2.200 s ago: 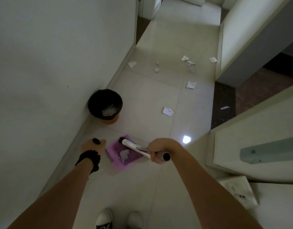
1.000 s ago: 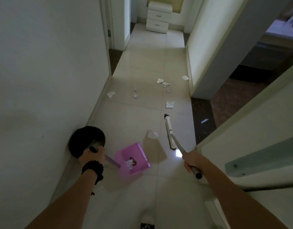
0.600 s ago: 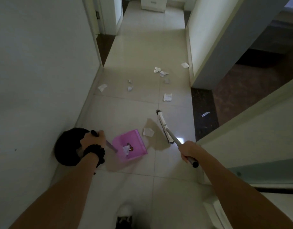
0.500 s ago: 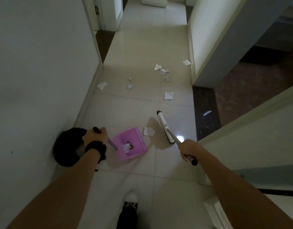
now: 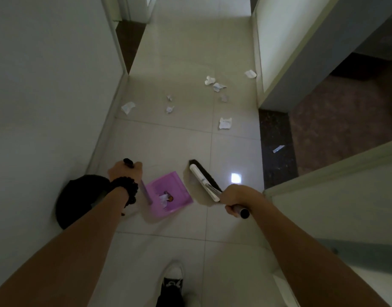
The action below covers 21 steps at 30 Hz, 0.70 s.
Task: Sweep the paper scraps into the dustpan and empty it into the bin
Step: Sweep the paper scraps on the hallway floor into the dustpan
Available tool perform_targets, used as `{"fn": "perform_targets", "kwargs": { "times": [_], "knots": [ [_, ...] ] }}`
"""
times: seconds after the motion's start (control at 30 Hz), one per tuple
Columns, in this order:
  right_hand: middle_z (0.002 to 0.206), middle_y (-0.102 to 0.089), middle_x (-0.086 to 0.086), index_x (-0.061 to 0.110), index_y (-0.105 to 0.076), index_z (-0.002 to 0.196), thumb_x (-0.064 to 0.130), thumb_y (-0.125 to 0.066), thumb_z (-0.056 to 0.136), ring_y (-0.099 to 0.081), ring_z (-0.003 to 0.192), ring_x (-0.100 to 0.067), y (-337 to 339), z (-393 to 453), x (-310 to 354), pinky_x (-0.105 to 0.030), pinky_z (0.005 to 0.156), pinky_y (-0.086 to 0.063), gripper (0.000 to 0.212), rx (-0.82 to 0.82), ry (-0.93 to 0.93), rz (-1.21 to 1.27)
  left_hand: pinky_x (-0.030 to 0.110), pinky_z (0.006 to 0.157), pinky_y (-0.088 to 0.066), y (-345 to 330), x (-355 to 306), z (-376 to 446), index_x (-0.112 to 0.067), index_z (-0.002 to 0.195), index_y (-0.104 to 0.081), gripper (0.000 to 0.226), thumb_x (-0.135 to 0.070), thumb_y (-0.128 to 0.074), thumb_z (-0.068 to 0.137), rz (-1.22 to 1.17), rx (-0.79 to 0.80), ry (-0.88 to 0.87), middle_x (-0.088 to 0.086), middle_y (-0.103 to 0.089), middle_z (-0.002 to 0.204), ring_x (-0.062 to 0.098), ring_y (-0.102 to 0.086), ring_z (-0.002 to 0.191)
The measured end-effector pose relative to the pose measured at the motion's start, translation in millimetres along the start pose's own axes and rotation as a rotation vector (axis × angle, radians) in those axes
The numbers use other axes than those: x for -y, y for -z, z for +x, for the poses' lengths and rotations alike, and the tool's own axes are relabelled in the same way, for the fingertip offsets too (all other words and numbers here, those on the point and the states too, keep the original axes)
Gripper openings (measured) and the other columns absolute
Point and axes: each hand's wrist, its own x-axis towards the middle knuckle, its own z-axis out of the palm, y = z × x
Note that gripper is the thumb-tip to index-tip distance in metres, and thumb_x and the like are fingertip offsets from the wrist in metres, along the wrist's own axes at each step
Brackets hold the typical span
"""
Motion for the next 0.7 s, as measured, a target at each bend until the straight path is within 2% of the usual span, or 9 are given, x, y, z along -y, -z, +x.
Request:
{"fn": "perform_targets", "kwargs": {
  "times": [0.07, 0.13, 0.2, 0.27, 0.33, 0.47, 0.6, 0.7],
  "knots": [
    [0.023, -0.046, 0.007, 0.013, -0.045, 0.066, 0.005, -0.050, 0.091, -0.043, 0.018, -0.003, 7, -9, 12, -0.010, 0.028, -0.035, 0.026, 0.018, 0.058, 0.008, 0.034, 0.070, -0.056, -3, -3, 4, -0.004, 0.064, -0.058, 0.036, -0.033, -0.052, 0.086, -0.035, 0.048, -0.020, 0.017, -0.072, 0.070, 0.032, -0.069, 0.067],
    [0.022, -0.044, 0.008, 0.013, -0.045, 0.066, 0.004, -0.050, 0.092, -0.042, 0.017, -0.003, 22, -21, 21, -0.009, 0.023, -0.030, 0.028, 0.045, 0.075, -0.007, 0.038, 0.078, -0.059, -7, -10, 4, -0.005, 0.066, -0.059, 0.033, -0.032, -0.053, 0.084, -0.042, 0.084, -0.041, 0.018, -0.075, 0.074, 0.036, -0.072, 0.075],
    [0.025, -0.044, 0.006, 0.011, -0.044, 0.066, 0.006, -0.045, 0.094, -0.040, 0.018, -0.005, 47, -34, 25, -0.011, 0.026, -0.033, 0.029, 0.167, 0.030, 0.021, 0.036, 0.078, -0.057, -9, -16, 3, -0.004, 0.070, -0.060, 0.033, -0.033, -0.054, 0.085, -0.040, 0.118, -0.038, 0.019, -0.076, 0.081, 0.035, -0.070, 0.077],
    [0.036, -0.044, 0.004, 0.010, -0.045, 0.068, 0.015, -0.046, 0.096, -0.038, 0.024, -0.004, 76, -48, 22, -0.012, 0.029, -0.034, 0.029, 0.310, -0.113, 0.186, 0.033, 0.073, -0.052, -8, -22, 2, -0.002, 0.072, -0.059, 0.034, -0.033, -0.053, 0.085, -0.041, 0.144, -0.026, 0.020, -0.075, 0.085, 0.032, -0.065, 0.072],
    [0.044, -0.046, 0.003, 0.010, -0.047, 0.071, 0.024, -0.052, 0.098, -0.038, 0.027, -0.002, 104, -59, 17, -0.012, 0.028, -0.034, 0.030, 0.349, -0.162, 0.333, 0.033, 0.072, -0.051, -7, -28, 4, 0.002, 0.076, -0.063, 0.037, -0.032, -0.051, 0.086, -0.065, 0.127, 0.003, 0.021, -0.075, 0.085, 0.033, -0.064, 0.071],
    [0.050, -0.049, 0.002, 0.009, -0.050, 0.081, 0.024, -0.053, 0.097, -0.042, 0.029, -0.002, 142, -82, 14, -0.013, 0.029, -0.038, 0.022, 0.348, -0.126, 0.384, 0.040, 0.076, -0.058, 3, -43, 7, 0.008, 0.087, -0.068, 0.046, -0.034, -0.050, 0.085, -0.158, 0.058, 0.058, 0.024, -0.074, 0.082, 0.038, -0.068, 0.077],
    [0.050, -0.050, 0.002, 0.008, -0.047, 0.088, 0.021, -0.050, 0.098, -0.043, 0.029, -0.002, 174, -102, 7, -0.014, 0.030, -0.039, 0.017, 0.290, -0.092, 0.420, 0.047, 0.074, -0.062, 12, -61, 26, 0.004, 0.082, -0.066, 0.054, -0.045, -0.045, 0.070, -0.228, 0.073, 0.072, 0.020, -0.074, 0.074, 0.036, -0.072, 0.069],
    [0.046, -0.050, 0.001, 0.005, -0.048, 0.090, 0.019, -0.048, 0.098, -0.043, 0.027, -0.003, 202, -116, -1, -0.013, 0.029, -0.039, 0.016, 0.213, -0.074, 0.476, 0.051, 0.073, -0.062, 4, -78, 51, -0.002, 0.078, -0.059, 0.052, -0.049, -0.044, 0.063, -0.262, 0.087, 0.064, 0.019, -0.073, 0.073, 0.036, -0.073, 0.065]
  ]
}}
